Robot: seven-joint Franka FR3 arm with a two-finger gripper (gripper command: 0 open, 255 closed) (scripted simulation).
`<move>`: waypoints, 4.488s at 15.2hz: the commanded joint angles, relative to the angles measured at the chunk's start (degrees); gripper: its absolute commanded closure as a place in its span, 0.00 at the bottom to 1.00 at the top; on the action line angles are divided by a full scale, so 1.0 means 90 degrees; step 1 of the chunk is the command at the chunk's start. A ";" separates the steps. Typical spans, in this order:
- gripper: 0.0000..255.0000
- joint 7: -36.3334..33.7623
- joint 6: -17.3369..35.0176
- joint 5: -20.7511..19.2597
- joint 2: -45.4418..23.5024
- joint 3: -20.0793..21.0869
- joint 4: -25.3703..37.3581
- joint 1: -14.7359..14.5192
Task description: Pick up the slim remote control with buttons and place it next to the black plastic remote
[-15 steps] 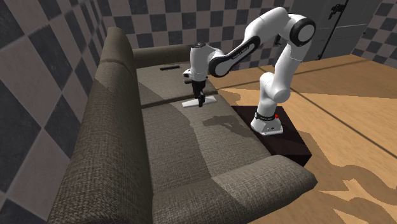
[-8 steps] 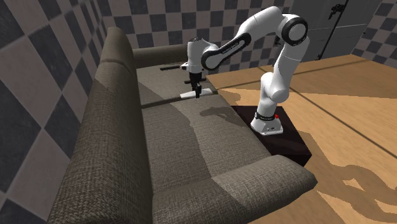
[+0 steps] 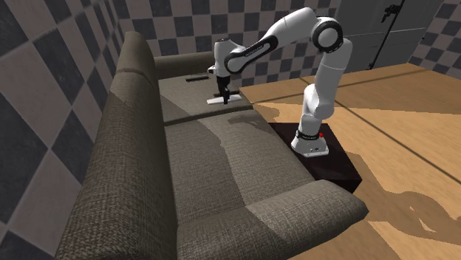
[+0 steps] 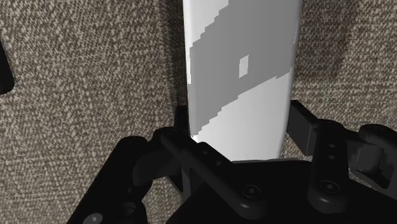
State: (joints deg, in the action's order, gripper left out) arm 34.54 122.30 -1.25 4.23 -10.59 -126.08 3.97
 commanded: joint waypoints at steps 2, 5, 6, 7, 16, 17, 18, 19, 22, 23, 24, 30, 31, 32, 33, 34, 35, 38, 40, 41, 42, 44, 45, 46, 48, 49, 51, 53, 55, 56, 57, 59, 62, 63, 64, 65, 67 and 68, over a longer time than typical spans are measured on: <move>1.00 0.0478 -0.0100 0.0074 -0.0360 -0.0232 0.0458 0.0191; 1.00 0.0949 -0.0195 0.0194 -0.0770 -0.0437 0.0952 0.0398; 1.00 0.1105 -0.0234 0.0242 -0.0916 -0.0499 0.1133 0.0470; 1.00 0.1259 -0.0277 0.0294 -0.1068 -0.0557 0.1321 0.0545; 1.00 0.2529 -0.0893 0.0869 -0.2654 -0.0885 0.3428 0.1373; 1.00 0.2650 -0.0993 0.0937 -0.2857 -0.0900 0.3719 0.1485; 1.00 0.2766 -0.1100 0.1005 -0.3068 -0.0912 0.4025 0.1601; 1.00 0.2875 -0.1216 0.1073 -0.3286 -0.0920 0.4349 0.1722; 1.00 0.3165 -0.1628 0.1270 -0.4000 -0.0920 0.5448 0.2116; 1.00 0.3246 -0.1793 0.1332 -0.4264 -0.0910 0.5871 0.2262; 1.00 0.3318 -0.1975 0.1393 -0.4548 -0.0896 0.6335 0.2416; 1.00 0.3485 -0.2874 0.1624 -0.6051 -0.0766 0.8762 0.3151; 1.00 0.3497 -0.2768 0.1624 -0.6024 -0.0769 0.8626 0.3130; 1.00 0.3506 -0.2672 0.1625 -0.6011 -0.0770 0.8513 0.3112; 1.00 0.3515 -0.2576 0.1626 -0.5998 -0.0771 0.8402 0.3095; 1.00 0.3524 -0.2484 0.1629 -0.5989 -0.0772 0.8299 0.3080; 1.00 0.3533 -0.2395 0.1631 -0.5984 -0.0771 0.8202 0.3066; 1.00 0.3556 -0.2141 0.1642 -0.5988 -0.0768 0.7946 0.3031; 1.00 0.3570 -0.1983 0.1651 -0.6004 -0.0764 0.7800 0.3012; 1.00 0.3577 -0.1906 0.1656 -0.6016 -0.0761 0.7733 0.3005; 1.00 0.3586 -0.1805 0.1663 -0.6035 -0.0757 0.7649 0.2995; 1.00 0.3586 -0.1805 0.1663 -0.6035 -0.0757 0.7648 0.2995; 1.00 0.3586 -0.1805 0.1663 -0.6035 -0.0757 0.7649 0.2995; 1.00 0.3586 -0.1805 0.1663 -0.6035 -0.0757 0.7649 0.2995; 1.00 0.3586 -0.1805 0.1663 -0.6035 -0.0757 0.7649 0.2995; 1.00 0.3586 -0.1805 0.1663 -0.6035 -0.0757 0.7649 0.2995; 0.00 0.3586 -0.1806 0.1663 -0.6036 -0.0756 0.7650 0.2995; 0.00 0.3586 -0.1808 0.1664 -0.6039 -0.0756 0.7655 0.2996; 0.00 0.3586 -0.1808 0.1664 -0.6039 -0.0756 0.7655 0.2996; 0.00 0.3586 -0.1808 0.1664 -0.6038 -0.0756 0.7655 0.2996; 0.00 0.3570 -0.1991 0.1650 -0.5998 -0.0764 0.7802 0.3012; 0.00 0.3533 -0.2397 0.1630 -0.5970 -0.0773 0.8189 0.3062; 0.00 0.3516 -0.2573 0.1625 -0.5979 -0.0773 0.8379 0.3089; 0.00 0.3516 -0.2572 0.1624 -0.5978 -0.0774 0.8377 0.3089; 0.00 0.3516 -0.2573 0.1625 -0.5979 -0.0774 0.8379 0.3089; 0.00 0.3516 -0.2573 0.1625 -0.5979 -0.0773 0.8379 0.3089; 0.00 0.3516 -0.2573 0.1625 -0.5979 -0.0773 0.8379 0.3089; 0.00 0.3516 -0.2570 0.1624 -0.5977 -0.0774 0.8375 0.3088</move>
